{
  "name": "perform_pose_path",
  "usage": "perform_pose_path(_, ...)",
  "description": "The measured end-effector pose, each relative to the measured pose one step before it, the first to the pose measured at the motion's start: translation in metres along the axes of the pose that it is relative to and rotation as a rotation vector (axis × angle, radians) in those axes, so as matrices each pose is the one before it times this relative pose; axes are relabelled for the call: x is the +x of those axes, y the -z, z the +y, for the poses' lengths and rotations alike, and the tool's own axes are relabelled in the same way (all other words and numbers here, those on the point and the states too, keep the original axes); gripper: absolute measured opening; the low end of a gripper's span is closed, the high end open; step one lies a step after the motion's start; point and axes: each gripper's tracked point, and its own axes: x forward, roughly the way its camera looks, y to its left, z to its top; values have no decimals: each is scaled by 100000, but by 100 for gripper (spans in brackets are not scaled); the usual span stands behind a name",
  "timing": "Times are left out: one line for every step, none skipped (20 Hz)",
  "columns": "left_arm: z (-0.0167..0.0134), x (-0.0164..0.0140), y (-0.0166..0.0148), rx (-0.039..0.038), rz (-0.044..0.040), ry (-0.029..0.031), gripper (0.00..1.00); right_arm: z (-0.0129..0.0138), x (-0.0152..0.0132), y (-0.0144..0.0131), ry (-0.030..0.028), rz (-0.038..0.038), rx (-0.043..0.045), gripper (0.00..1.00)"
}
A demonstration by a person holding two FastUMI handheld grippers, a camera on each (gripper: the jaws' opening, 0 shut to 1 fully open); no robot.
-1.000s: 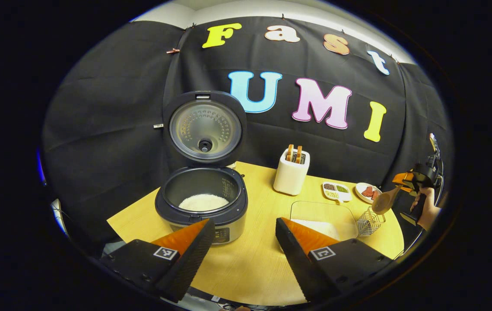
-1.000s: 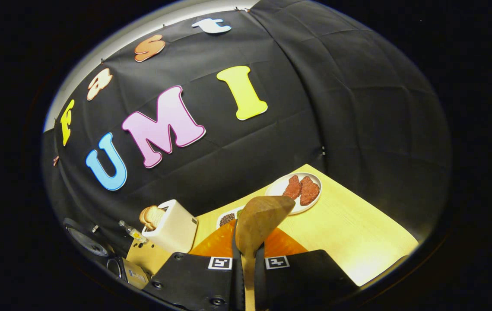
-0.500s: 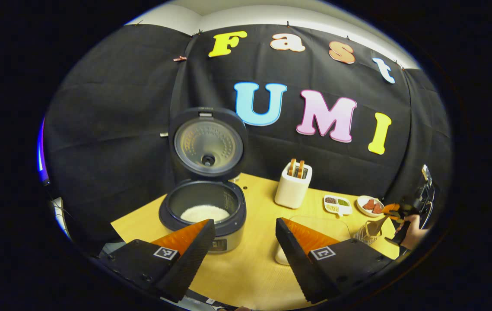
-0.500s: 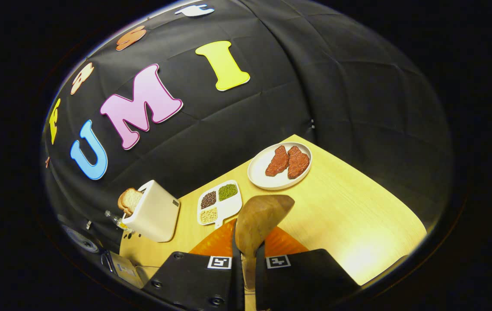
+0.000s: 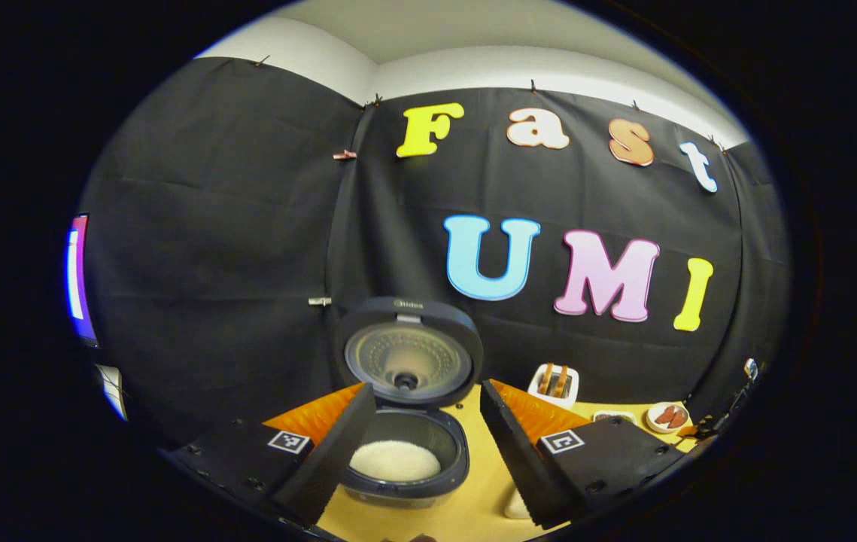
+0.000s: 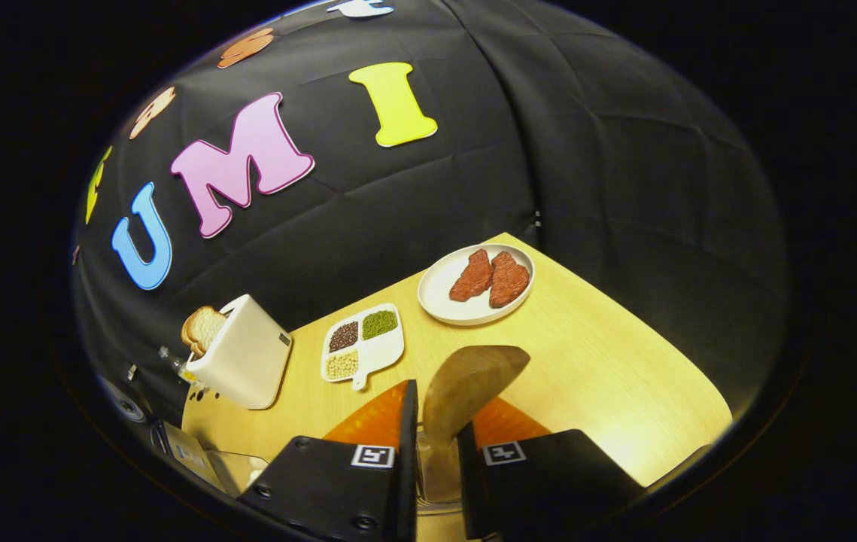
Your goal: Close the left gripper, press the button to open the rice cooker; take a wooden spoon from the chopstick holder with the right hand, scoop a spoonful of rice and pour it into the rice cooker, then put the wooden spoon back into the chopstick holder.
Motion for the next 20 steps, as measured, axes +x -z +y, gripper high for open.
perform_pose_path(261, 814, -534, 1503, -1436, 66, 95, -82, -468, -92, -8, -337, 138, 40)
perform_pose_path(400, 927, -495, 1980, -1669, -234, 95, -131, -555, -66, 336, -140, -867, 53)
perform_pose_path(224, 924, -718, 1726, -2173, 420, 95, -319, -813, 308, -294, 93, -1196, 76)
perform_pose_path(129, 998, -659, 1587, -1961, 340, 95, -445, -693, -355, 2233, -631, -2213, 99)
perform_pose_path(85, 970, -676, 1502, -2247, 864, 95, -700, -1166, -276, 1693, -996, -1945, 99)
perform_pose_path(-21, 1116, -577, 1847, -2393, 937, 95, -335, -1045, -301, 752, -1353, -1248, 99)
perform_pose_path(202, 1030, -498, 1973, -2259, 865, 95, -218, -1312, -277, 755, -1389, -1065, 99)
perform_pose_path(126, 1049, -558, 1646, -2568, 1534, 95, -456, -1115, -228, 1413, -1319, -753, 99)
perform_pose_path(-66, 1150, -367, 1212, -2076, 1725, 95, -467, -1235, -210, 1103, -1233, -523, 98)
perform_pose_path(-203, 1252, -68, 810, -1579, 2365, 92, -232, -1179, -187, 528, -984, -102, 98)
perform_pose_path(-88, 1144, -13, 747, -1103, 1677, 95, -227, -975, -11, 886, -831, -371, 98)
perform_pose_path(65, 1103, 186, 576, -828, 1385, 95, -302, -956, -25, 994, -569, -451, 98)
perform_pose_path(215, 1049, 172, 92, -770, 443, 92, -56, -895, -151, 322, -712, -329, 99)
perform_pose_path(-10, 978, 332, -699, -351, 956, 94, -35, -893, 72, 414, -274, -808, 98)
perform_pose_path(47, 892, 296, -1395, -201, 989, 93, 23, -818, 99, 391, -307, -814, 98)
perform_pose_path(194, 822, 476, -984, 609, -26, 93, 109, -966, 36, 243, -520, -807, 98)
perform_pose_path(413, 747, 353, 17, 430, -269, 93, 214, -920, 111, -40, -436, -495, 98)
perform_pose_path(408, 730, 222, 392, 149, -413, 93, 415, -954, 120, -327, -549, -446, 98)
perform_pose_path(256, 573, 37, 19, -147, 121, 93, 397, -827, 323, -524, 148, -412, 98)
perform_pose_path(157, 655, 182, -5, 102, -56, 93, 544, -762, 398, -737, 684, -347, 99)
